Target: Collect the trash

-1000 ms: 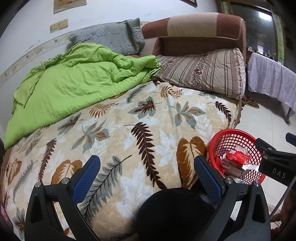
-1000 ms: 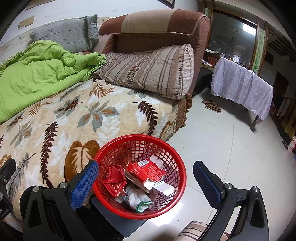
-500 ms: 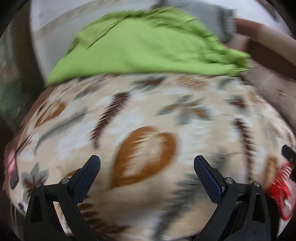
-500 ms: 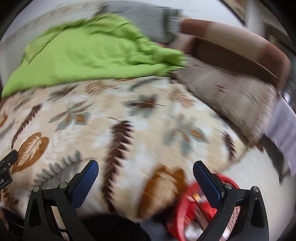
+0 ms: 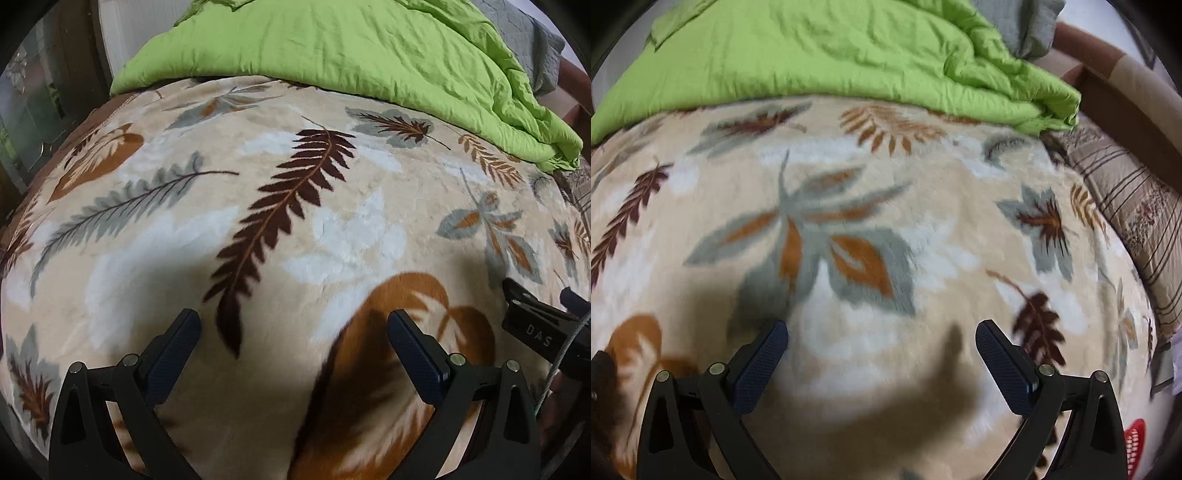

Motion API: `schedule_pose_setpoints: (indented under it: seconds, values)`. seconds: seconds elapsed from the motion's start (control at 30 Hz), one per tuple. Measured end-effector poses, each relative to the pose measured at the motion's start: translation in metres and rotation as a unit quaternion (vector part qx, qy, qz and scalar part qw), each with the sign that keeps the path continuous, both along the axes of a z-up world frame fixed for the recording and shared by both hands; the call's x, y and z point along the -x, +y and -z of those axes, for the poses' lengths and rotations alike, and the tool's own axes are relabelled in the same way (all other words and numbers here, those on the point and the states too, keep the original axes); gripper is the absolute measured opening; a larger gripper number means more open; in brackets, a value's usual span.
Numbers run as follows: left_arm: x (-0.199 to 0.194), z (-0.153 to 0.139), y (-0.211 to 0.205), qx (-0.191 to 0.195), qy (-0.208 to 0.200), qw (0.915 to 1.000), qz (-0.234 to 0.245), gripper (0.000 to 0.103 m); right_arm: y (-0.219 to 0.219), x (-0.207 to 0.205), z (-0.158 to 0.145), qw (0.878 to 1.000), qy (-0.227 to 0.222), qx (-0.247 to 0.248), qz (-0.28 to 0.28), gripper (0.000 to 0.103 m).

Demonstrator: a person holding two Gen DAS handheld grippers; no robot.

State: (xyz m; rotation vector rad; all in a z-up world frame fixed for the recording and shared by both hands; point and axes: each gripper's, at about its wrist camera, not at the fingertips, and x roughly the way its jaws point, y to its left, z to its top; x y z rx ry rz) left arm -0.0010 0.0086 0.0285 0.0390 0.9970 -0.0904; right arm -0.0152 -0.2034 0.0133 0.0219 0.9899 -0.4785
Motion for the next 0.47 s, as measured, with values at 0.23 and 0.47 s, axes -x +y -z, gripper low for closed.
schedule_pose_setpoints:
  seconds: [0.23,0.47]
  values:
    - [-0.014,0.010,-0.010,-0.024,-0.011,0.9997,0.003,0.103,-0.014,0.009,0.006,0.998,-0.044,-0.046,0.011,0.103]
    - [-0.014,0.011,-0.011,-0.023,-0.019,0.9995,0.007,0.103,-0.017,0.010,0.009,0.996,-0.056,-0.071,0.012,0.103]
